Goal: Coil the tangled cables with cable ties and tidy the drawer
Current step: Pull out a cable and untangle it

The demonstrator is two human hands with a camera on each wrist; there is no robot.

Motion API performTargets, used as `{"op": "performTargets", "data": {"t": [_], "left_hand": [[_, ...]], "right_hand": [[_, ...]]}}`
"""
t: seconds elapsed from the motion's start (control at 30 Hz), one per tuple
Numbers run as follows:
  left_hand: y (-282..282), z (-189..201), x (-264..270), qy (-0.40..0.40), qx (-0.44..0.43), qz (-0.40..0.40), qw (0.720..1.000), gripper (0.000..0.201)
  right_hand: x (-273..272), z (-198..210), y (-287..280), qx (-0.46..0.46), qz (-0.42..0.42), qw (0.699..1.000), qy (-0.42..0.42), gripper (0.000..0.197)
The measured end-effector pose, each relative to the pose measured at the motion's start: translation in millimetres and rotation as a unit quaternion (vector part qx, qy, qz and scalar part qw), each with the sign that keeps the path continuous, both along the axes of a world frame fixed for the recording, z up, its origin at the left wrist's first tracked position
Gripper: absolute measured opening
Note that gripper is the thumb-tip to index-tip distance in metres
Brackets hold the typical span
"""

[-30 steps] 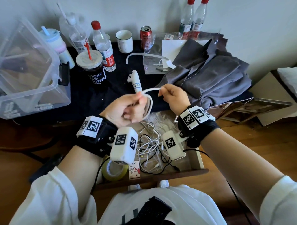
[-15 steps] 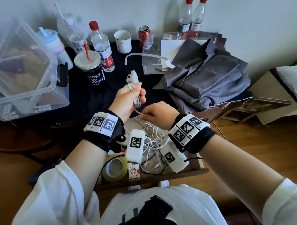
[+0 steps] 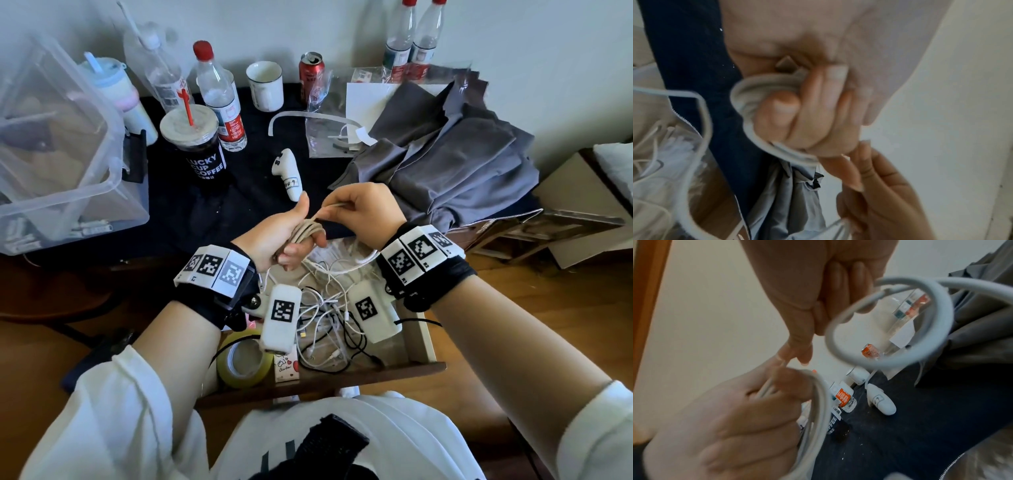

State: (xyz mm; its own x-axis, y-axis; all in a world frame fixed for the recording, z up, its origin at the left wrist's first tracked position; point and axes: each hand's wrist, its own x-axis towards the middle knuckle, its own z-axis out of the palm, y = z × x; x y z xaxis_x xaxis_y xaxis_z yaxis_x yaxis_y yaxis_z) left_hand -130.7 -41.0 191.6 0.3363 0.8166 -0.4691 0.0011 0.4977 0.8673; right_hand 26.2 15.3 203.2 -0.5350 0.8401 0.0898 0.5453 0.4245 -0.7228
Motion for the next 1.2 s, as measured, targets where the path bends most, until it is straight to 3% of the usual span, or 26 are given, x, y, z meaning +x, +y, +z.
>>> {"op": "performTargets", "data": {"t": [0.13, 0.27, 0.4, 0.63, 0.87, 1.03, 1.1, 1.2], "left_hand": [[-3, 3, -9, -0.147, -0.017, -0.009, 0.989, 0.054], [1, 5, -14, -0.290, 0.036, 0.004, 0.956, 0.032], [5, 13, -6, -0.351, 0.076, 0.096, 0.928, 0.020], [17, 14, 1, -0.299, 0.094, 0.266, 0.912, 0.031], [16, -2, 10, -0.132, 0.115, 0.285, 0.943, 0.024], [20, -6, 5, -0.033, 0.137, 0.290, 0.947, 0.017], [19, -10, 1, 0.032, 0.154, 0.275, 0.948, 0.024], [15, -14, -2, 0.074, 0.131, 0.253, 0.956, 0.027]], "right_hand": [[3, -8, 8, -0.034, -0.011, 0.999, 0.041, 0.014], [1, -22, 8, -0.051, 0.031, 0.997, 0.042, 0.017], [-3, -32, 6, -0.055, 0.064, 0.996, -0.008, 0.021], [-9, -35, -13, -0.092, 0.128, 0.982, -0.104, 0.017], [-14, -21, -17, -0.078, 0.142, 0.973, -0.163, 0.019], [-14, -17, -16, -0.109, 0.096, 0.984, -0.102, 0.017], [-14, -17, -14, -0.133, 0.082, 0.985, -0.079, 0.016], [-13, -15, -14, -0.218, 0.084, 0.972, -0.017, 0.013]]}}
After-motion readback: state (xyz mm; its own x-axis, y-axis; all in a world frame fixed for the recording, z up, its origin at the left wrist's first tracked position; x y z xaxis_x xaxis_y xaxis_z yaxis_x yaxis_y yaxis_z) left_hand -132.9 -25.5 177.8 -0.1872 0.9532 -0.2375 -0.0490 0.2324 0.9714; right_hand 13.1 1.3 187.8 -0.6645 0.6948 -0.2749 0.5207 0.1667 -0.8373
